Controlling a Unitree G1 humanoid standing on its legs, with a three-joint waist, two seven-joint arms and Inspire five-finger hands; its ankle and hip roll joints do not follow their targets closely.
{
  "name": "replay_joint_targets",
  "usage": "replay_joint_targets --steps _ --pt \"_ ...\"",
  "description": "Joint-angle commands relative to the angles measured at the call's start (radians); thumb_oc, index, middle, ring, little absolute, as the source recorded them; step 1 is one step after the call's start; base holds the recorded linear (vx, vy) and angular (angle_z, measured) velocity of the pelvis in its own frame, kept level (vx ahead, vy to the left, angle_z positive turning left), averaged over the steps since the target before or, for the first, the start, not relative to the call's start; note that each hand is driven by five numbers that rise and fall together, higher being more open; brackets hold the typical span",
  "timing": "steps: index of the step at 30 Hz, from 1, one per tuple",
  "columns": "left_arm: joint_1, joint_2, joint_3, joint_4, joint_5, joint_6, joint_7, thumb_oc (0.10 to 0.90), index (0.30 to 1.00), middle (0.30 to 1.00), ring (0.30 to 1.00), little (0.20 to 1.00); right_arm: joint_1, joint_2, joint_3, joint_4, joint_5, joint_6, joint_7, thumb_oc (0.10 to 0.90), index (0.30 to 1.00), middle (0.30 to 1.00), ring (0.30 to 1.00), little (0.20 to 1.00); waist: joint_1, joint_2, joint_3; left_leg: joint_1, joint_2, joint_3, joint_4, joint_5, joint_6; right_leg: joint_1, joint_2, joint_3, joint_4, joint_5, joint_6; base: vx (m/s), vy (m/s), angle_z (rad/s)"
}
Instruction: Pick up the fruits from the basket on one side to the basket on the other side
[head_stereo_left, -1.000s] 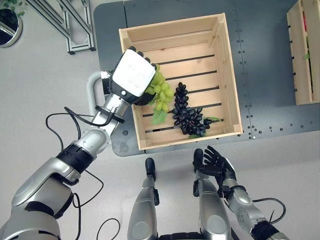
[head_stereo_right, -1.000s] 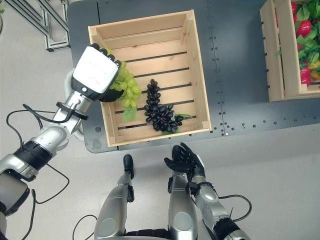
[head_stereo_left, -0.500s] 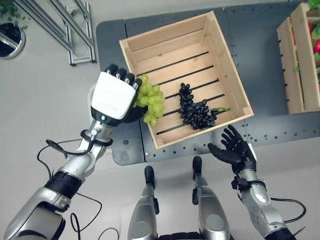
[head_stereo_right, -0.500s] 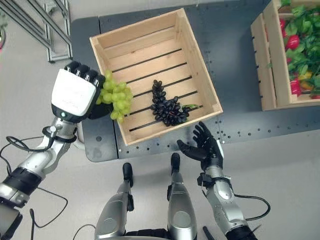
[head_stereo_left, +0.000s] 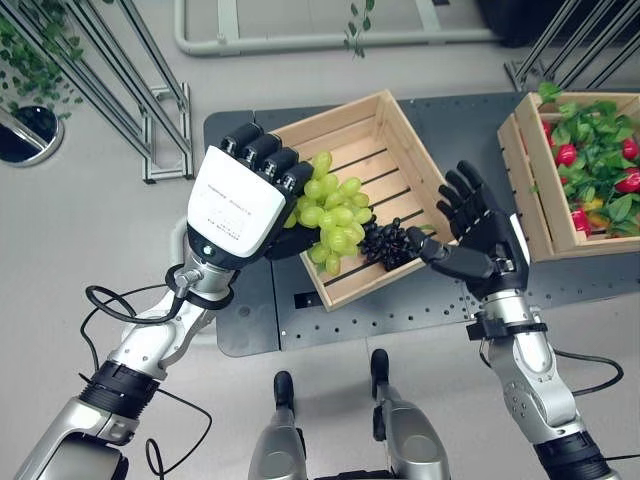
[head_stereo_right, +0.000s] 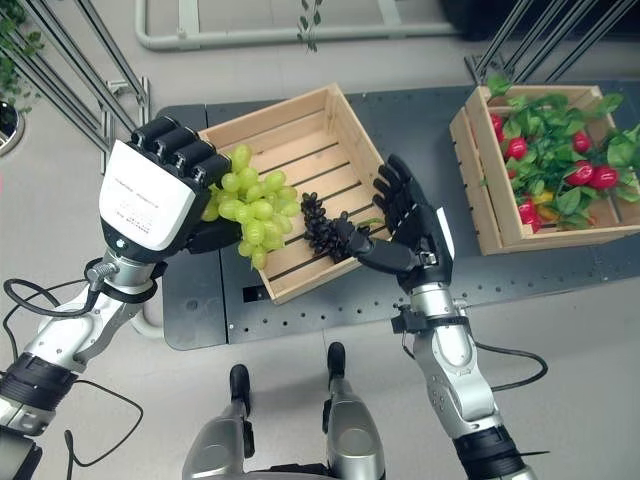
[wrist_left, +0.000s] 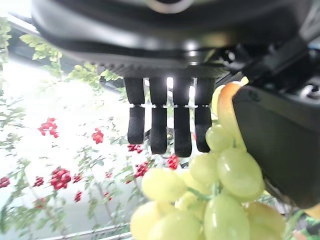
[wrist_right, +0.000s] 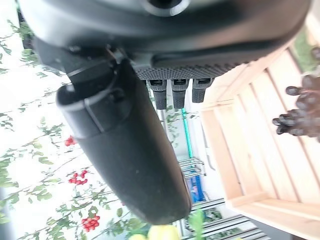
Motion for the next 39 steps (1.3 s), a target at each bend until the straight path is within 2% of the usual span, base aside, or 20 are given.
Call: replay_joint_targets --steps 1,7,10,13,15,16,18,19,20,21,23,25,28,33,39 --pt "0.010 -0.053 0.069 -0.038 -0.047 -0.019 0.049 0.400 0.300 0.300 0.300 0.300 0.036 -0.024 -0.007 -0.028 -0.028 -0.069 0.030 0.800 0.900 0.900 0.900 0.900 -0.007 0.033 -0.203 -0.001 -0.003 -0.010 0.002 -0.061 0.029 0.064 -0.035 0.000 0.013 -0.081 0.020 0.06 0.004 -0.07" --pt "0.036 -0.040 0.080 -0.065 -0.076 -0.039 0.052 0.400 0.300 0.300 0.300 0.300 0.056 -0.036 -0.007 -0.034 -0.023 -0.088 0.028 0.800 0.900 0.900 0.900 0.900 -0.009 0.030 -0.228 0.006 0.004 -0.002 0.002 -0.068 0.025 0.075 -0.036 -0.004 0.001 -0.081 0.025 0.04 0.000 -0.11" --pt "0.040 -0.041 0.085 -0.073 -0.140 -0.081 0.053 0.400 0.300 0.300 0.300 0.300 0.055 -0.041 -0.012 -0.041 -0.019 -0.098 0.019 0.800 0.900 0.900 0.900 0.900 -0.007 0.029 -0.240 0.008 0.005 -0.001 0.002 -0.069 0.024 0.074 -0.039 -0.005 0.001 -0.082 0.028 0.00 0.000 -0.02" --pt "0.070 -0.069 0.123 -0.071 -0.305 -0.214 0.037 0.400 0.300 0.300 0.300 0.300 0.051 -0.038 -0.020 -0.053 -0.029 -0.119 -0.001 0.800 0.900 0.900 0.900 0.900 0.002 0.029 -0.253 0.014 0.006 0.000 0.002 -0.072 0.025 0.078 -0.042 -0.001 0.001 -0.082 0.031 0.00 0.000 0.00" --pt "0.089 -0.089 0.145 -0.072 -0.366 -0.270 0.019 0.400 0.300 0.300 0.300 0.300 0.052 -0.034 -0.024 -0.059 -0.036 -0.129 -0.007 0.800 0.900 0.900 0.900 0.900 0.006 0.029 -0.259 0.018 0.007 0.000 0.002 -0.073 0.025 0.081 -0.043 -0.001 0.001 -0.083 0.032 0.00 0.000 0.00" --pt "0.130 -0.133 0.187 -0.087 -0.544 -0.385 -0.061 0.400 0.300 0.300 0.300 0.300 0.054 -0.020 -0.038 -0.074 -0.053 -0.145 -0.015 0.800 0.900 0.900 0.900 0.900 0.016 0.029 -0.273 0.027 0.008 0.001 0.002 -0.078 0.025 0.088 -0.045 0.000 0.001 -0.085 0.034 0.05 -0.013 -0.04" --pt "0.148 -0.171 0.209 -0.099 -0.732 -0.450 -0.173 0.400 0.300 0.300 0.300 0.300 0.046 -0.014 -0.049 -0.089 -0.063 -0.145 -0.024 0.800 0.900 0.900 0.900 0.900 0.023 0.029 -0.281 0.031 0.007 -0.001 0.002 -0.080 0.024 0.091 -0.047 0.001 0.001 -0.086 0.035 0.02 -0.009 -0.05" --pt "0.163 -0.219 0.224 -0.109 -0.908 -0.486 -0.283 0.400 0.300 0.300 0.300 0.300 0.036 -0.003 -0.055 -0.095 -0.072 -0.159 -0.027 0.800 0.900 0.900 0.900 0.900 0.029 0.031 -0.288 0.040 0.008 -0.004 0.002 -0.088 0.024 0.099 -0.048 0.002 0.001 -0.094 0.037 0.00 0.000 0.00" --pt "0.165 -0.219 0.227 -0.111 -0.914 -0.485 -0.289 0.400 0.300 0.300 0.300 0.300 0.036 -0.003 -0.055 -0.095 -0.072 -0.159 -0.027 0.800 0.900 0.900 0.900 0.900 0.029 0.031 -0.288 0.040 0.009 -0.004 0.002 -0.089 0.024 0.099 -0.047 0.002 0.001 -0.094 0.037 0.00 0.000 0.00" --pt "0.171 -0.271 0.224 -0.123 -1.152 -0.491 -0.428 0.400 0.300 0.300 0.300 0.300 0.018 0.012 -0.060 -0.108 -0.085 -0.157 -0.033 0.800 0.900 0.900 0.900 0.900 0.036 0.033 -0.298 0.043 0.009 -0.007 0.002 -0.090 0.023 0.101 -0.049 0.004 0.001 -0.094 0.039 0.00 0.000 0.00" --pt "0.176 -0.330 0.219 -0.145 -1.420 -0.469 -0.578 0.400 0.300 0.300 0.300 0.300 0.002 0.027 -0.056 -0.114 -0.093 -0.157 -0.026 0.800 0.900 0.900 0.900 0.900 0.044 0.035 -0.309 0.046 0.008 -0.014 0.002 -0.092 0.024 0.105 -0.049 0.006 0.001 -0.095 0.039 0.00 0.000 0.00" --pt "0.179 -0.375 0.208 -0.173 -1.627 -0.433 -0.667 0.400 0.300 0.300 0.300 0.300 -0.006 0.040 -0.052 -0.128 -0.101 -0.143 -0.009 0.800 0.900 0.900 0.900 0.900 0.048 0.036 -0.317 0.049 0.007 -0.018 0.002 -0.092 0.025 0.110 -0.049 0.007 0.001 -0.094 0.040 0.00 0.000 0.00" --pt "0.190 -0.422 0.189 -0.195 -1.839 -0.390 -0.772 0.400 0.300 0.300 0.300 0.300 -0.010 0.054 -0.045 -0.139 -0.110 -0.138 0.025 0.800 0.900 0.900 0.900 0.900 0.051 0.036 -0.326 0.055 0.006 -0.018 0.002 -0.094 0.027 0.117 -0.052 0.004 0.001 -0.095 0.039 0.00 0.000 0.00" --pt "0.194 -0.464 0.152 -0.198 -2.087 -0.323 -0.867 0.400 0.300 0.300 0.300 0.300 -0.026 0.037 -0.041 -0.143 -0.107 -0.128 0.077 0.800 0.900 0.900 0.900 0.900 0.056 0.034 -0.339 0.066 0.006 -0.016 0.002 -0.100 0.031 0.125 -0.053 0.006 0.001 -0.099 0.039 0.02 -0.013 0.03" --pt "0.198 -0.478 0.144 -0.181 -2.192 -0.273 -0.921 0.400 0.300 0.300 0.300 0.300 -0.038 0.028 -0.038 -0.145 -0.087 -0.106 0.122 0.800 0.900 0.900 0.900 0.900 0.059 0.032 -0.351 0.073 0.009 -0.014 0.002 -0.105 0.032 0.130 -0.055 0.006 0.001 -0.100 0.039 0.02 -0.010 0.00"
